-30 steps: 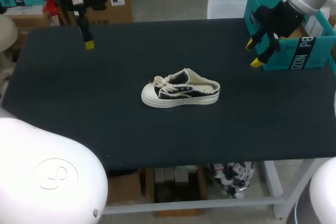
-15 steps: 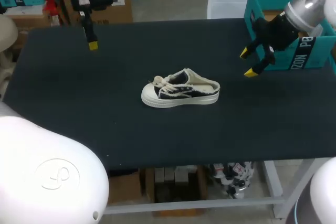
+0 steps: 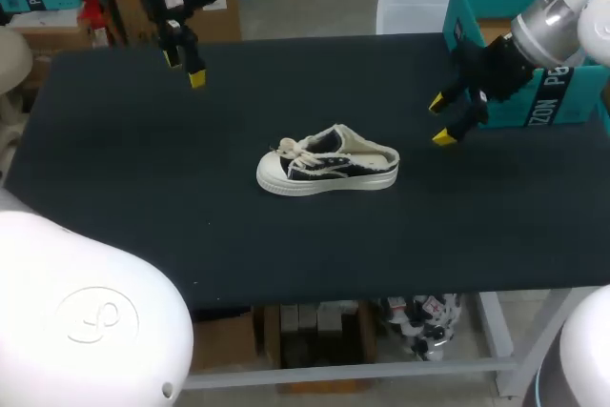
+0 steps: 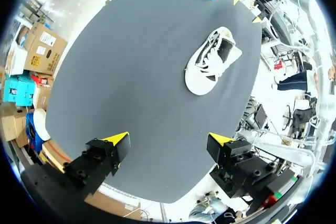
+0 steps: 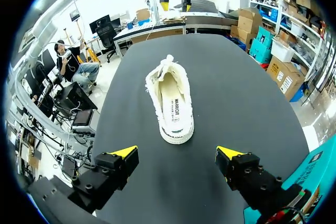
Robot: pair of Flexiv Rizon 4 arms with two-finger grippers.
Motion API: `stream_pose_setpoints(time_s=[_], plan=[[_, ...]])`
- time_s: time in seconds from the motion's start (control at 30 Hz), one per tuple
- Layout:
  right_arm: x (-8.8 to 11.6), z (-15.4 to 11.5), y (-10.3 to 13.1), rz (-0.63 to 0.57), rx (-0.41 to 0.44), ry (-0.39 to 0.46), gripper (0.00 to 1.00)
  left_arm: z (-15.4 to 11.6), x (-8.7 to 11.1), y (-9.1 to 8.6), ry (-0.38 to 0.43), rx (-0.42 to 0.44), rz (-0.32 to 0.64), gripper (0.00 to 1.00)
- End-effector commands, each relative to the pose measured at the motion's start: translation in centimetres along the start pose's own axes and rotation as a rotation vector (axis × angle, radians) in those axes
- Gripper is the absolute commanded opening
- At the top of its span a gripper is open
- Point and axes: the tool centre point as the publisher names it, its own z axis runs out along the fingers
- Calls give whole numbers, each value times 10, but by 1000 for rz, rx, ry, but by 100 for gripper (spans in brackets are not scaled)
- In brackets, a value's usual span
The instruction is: Open the shoe tongue, take the insole out of the shoe, put the insole back into the shoe, and pack the shoe into the shoebox
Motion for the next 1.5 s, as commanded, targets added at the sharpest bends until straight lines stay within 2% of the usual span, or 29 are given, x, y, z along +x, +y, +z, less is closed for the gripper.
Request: stream_pose_setpoints(time_s=[0.03,0.2,0.4,0.57,0.87,1.0,1.13,1.5], plan=[[5,19,0,-21,-13,-29,100,7,9,-15,-49,-41,-102,100],[9,32,0,-67,-65,-39,100,9,14,-23,-14,-56,-187,100],[11,52,-3,10,-90,-53,100,12,20,-32,-14,-34,-277,100],[11,68,1,49,-108,-67,100,15,26,-38,-16,-31,-298,100],[7,92,1,48,-160,-61,100,18,46,-39,-161,11,-422,100],[7,102,2,53,-169,-53,100,18,50,-39,-171,21,-436,100],[5,110,3,60,-173,-49,100,20,51,-38,-137,30,-432,100],[-3,124,5,71,-203,-30,100,23,60,-38,-131,46,-434,100]])
